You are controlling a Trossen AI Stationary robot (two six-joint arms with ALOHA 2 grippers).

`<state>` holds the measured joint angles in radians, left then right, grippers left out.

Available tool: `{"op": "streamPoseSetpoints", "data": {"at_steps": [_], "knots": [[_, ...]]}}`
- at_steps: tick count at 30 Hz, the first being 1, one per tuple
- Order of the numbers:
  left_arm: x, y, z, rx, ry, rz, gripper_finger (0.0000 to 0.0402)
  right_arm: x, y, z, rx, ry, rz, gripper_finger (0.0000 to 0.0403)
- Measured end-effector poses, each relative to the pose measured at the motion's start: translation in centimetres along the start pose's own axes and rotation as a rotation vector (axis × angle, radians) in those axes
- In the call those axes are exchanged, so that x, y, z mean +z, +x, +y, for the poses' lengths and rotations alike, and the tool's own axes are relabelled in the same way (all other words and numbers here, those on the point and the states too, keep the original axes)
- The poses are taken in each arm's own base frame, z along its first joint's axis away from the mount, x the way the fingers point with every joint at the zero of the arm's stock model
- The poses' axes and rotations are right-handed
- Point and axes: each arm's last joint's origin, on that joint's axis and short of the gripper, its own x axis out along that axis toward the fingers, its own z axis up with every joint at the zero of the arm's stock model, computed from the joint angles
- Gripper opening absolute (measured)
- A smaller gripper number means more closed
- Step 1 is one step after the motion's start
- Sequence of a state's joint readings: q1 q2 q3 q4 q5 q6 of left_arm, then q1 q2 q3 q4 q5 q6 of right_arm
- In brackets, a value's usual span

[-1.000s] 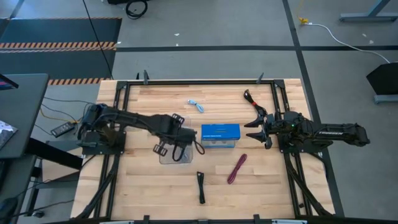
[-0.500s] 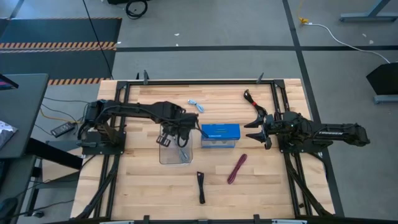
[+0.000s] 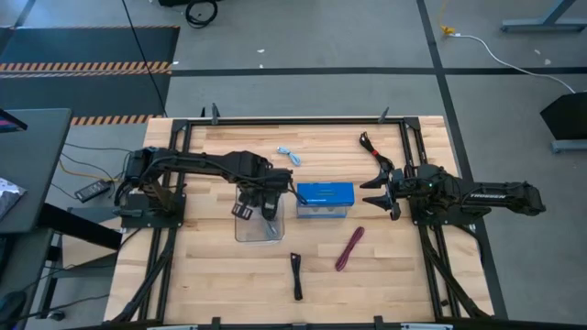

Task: Pick and place USB-C Cables
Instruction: Put the top black charger cable into the transparent bin

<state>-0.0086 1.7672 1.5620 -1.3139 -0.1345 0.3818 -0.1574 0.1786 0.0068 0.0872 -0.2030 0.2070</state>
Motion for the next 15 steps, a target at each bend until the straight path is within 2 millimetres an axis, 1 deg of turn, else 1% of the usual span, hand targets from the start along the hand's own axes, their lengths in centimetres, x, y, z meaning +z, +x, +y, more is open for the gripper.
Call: {"op": "streamPoseSetpoints", "data": {"at_steps": [3,5,8,11,15], "knots": [[0.0,0.0,0.0,0.001,-0.011,0.001,0.0161,0.0,0.0,0.0,0.0,0.0,0.0,0.0229],[0.1,0.0,-0.1,0.001,-0.006,-0.001,0.017,0.0,0.0,0.0,0.0,0.0,0.0,0.0229],[0.4,-0.1,-0.7,0.004,0.015,-0.009,0.0172,0.0,0.0,0.0,0.0,0.0,0.0,0.0229],[0.8,-0.3,-1.6,0.009,0.079,-0.024,0.0171,0.0,0.0,0.0,0.0,0.0,0.0,0.0229],[1.9,-1.4,-2.9,0.035,0.172,-0.087,0.0173,0.0,0.0,0.0,0.0,0.0,0.0,0.0229]]}}
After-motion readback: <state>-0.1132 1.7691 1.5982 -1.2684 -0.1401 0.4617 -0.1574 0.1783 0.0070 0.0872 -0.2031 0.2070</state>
